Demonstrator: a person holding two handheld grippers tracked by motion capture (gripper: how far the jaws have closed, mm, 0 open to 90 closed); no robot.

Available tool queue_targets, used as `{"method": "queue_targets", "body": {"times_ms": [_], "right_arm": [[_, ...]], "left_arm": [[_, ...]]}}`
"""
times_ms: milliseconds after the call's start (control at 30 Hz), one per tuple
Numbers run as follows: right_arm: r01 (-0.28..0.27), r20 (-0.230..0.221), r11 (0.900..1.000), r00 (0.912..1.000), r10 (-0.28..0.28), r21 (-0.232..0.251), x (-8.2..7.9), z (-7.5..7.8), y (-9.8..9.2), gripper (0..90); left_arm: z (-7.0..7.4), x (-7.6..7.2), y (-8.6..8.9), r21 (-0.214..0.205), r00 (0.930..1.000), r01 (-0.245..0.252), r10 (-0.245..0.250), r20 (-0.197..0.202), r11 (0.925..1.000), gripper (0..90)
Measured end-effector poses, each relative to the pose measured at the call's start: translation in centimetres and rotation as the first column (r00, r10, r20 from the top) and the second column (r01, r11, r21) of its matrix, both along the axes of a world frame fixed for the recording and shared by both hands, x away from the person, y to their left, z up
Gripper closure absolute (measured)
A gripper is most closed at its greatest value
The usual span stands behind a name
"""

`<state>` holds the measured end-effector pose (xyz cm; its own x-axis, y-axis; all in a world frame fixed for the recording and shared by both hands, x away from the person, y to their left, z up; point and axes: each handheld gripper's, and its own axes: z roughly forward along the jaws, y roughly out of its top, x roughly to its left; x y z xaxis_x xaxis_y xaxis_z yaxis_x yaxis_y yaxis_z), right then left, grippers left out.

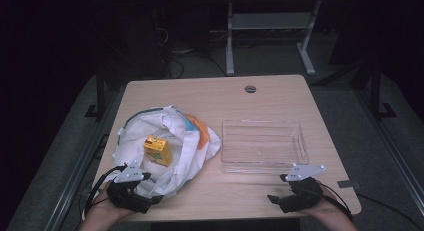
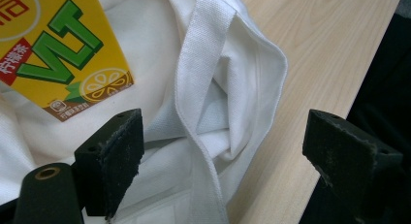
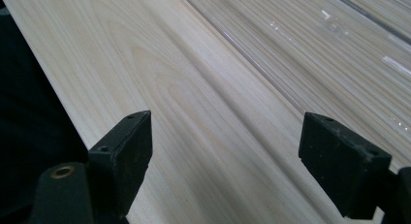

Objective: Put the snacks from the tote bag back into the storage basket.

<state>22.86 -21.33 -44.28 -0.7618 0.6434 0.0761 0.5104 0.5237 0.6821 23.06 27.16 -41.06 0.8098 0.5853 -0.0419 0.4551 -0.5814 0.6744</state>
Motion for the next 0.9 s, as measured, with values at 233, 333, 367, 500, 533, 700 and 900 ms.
{"method": "queue_targets", "body": {"times_ms": [233, 333, 367, 500, 533, 700, 900], "right_arm": [[0.0, 0.002, 1.0, 1.0, 0.0, -0.005, -0.1, 0.1, -0.2, 19.5], [0.006, 0.003, 1.0, 1.0, -0.006, 0.0, -0.2, 0.1, -0.2, 19.5], [0.005, 0.002, 1.0, 1.0, -0.005, 0.0, -0.3, 0.1, -0.2, 19.5], [0.007, 0.0, 1.0, 1.0, -0.007, 0.0, -0.3, 0.1, -0.1, 19.5], [0.004, 0.001, 1.0, 1.0, -0.004, -0.001, -0.3, 0.0, -0.1, 19.5], [0.005, 0.001, 1.0, 1.0, -0.005, -0.003, -0.3, 0.1, -0.1, 19.5], [0.003, -0.001, 1.0, 1.0, -0.003, -0.005, -0.4, 0.1, 0.0, 19.5]], "left_arm": [[0.3, 0.0, 0.2, 0.002, 1.0, -0.005, 0.005, 0.006, 1.0, 14.7], [0.4, 0.0, 0.3, 0.004, 0.9999, -0.005, 0.005, 0.011, 1.0, 14.8], [0.5, 0.0, 0.4, 0.004, 0.9999, -0.007, 0.007, 0.012, 1.0, 14.8], [0.7, 0.1, 0.7, -0.001, 0.9998, -0.018, 0.018, 0.009, 0.9998, 14.9], [0.7, 0.2, 0.7, -0.004, 0.9997, -0.017, 0.018, 0.015, 0.9998, 14.9], [1.2, 0.1, 1.1, -0.007, 0.9995, -0.023, 0.023, 0.021, 0.9997, 14.8], [1.6, 0.3, 1.5, -0.009, 0.9994, -0.026, 0.026, 0.024, 0.9996, 14.9]]}}
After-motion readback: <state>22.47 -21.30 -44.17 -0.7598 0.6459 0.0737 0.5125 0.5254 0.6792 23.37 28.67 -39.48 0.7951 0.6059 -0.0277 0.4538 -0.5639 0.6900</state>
